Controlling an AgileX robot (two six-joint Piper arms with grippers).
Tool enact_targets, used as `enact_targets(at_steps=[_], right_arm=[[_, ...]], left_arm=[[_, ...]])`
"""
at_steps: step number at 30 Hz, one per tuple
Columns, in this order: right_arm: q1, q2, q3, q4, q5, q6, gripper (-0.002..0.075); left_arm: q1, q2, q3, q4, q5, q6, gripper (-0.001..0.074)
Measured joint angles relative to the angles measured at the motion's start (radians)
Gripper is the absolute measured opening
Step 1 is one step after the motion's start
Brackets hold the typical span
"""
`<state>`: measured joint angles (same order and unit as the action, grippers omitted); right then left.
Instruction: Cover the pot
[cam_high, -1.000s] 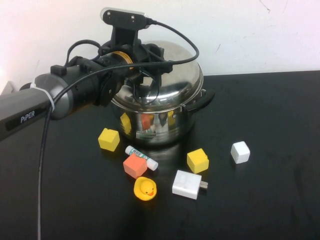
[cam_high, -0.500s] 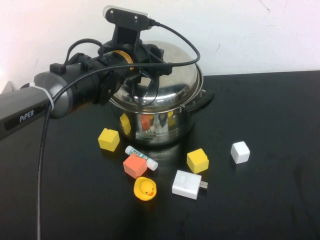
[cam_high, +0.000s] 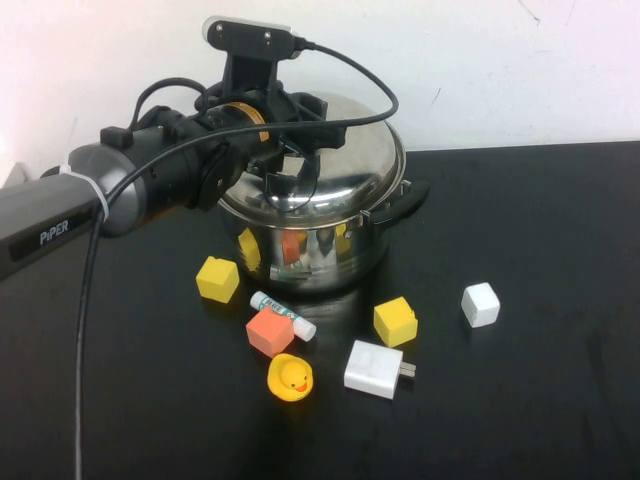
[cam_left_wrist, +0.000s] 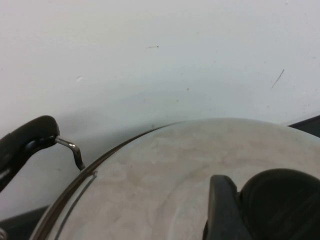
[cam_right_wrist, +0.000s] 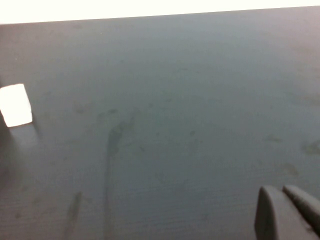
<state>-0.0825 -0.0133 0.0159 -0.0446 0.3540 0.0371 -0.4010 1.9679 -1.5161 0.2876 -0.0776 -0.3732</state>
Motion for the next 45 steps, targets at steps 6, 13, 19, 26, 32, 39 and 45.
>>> enact_targets(at_steps=[6,13,19,26,32,39,45], right_arm=[[0.000,0.000,0.000,0.000,0.000,0.000,-0.0002],[0.000,0.000,0.000,0.000,0.000,0.000,-0.0002],[0.000,0.000,0.000,0.000,0.000,0.000,-0.0002],[0.000,0.000,0.000,0.000,0.000,0.000,-0.0002],[0.000,0.000,0.000,0.000,0.000,0.000,-0.0002],[0.000,0.000,0.000,0.000,0.000,0.000,-0.0002],[0.000,0.000,0.000,0.000,0.000,0.000,-0.0002]], left_arm=[[0.000,0.000,0.000,0.000,-0.007,0.000,0.0326],[0.000,-0.068,0.002,0.008,0.007,0.005,0.0554],[0.009,-0.257,0.002,0.103,0.105,0.033,0.0480],[0.009,-0.510,0.002,0.199,0.383,0.040,0.0082],[0.010,-0.746,0.122,0.221,0.489,-0.014,0.0013],[0.010,-1.066,0.515,0.233,0.297,-0.167,0.0001],[0.010,-1.320,0.897,0.240,0.158,-0.183,0.0000]])
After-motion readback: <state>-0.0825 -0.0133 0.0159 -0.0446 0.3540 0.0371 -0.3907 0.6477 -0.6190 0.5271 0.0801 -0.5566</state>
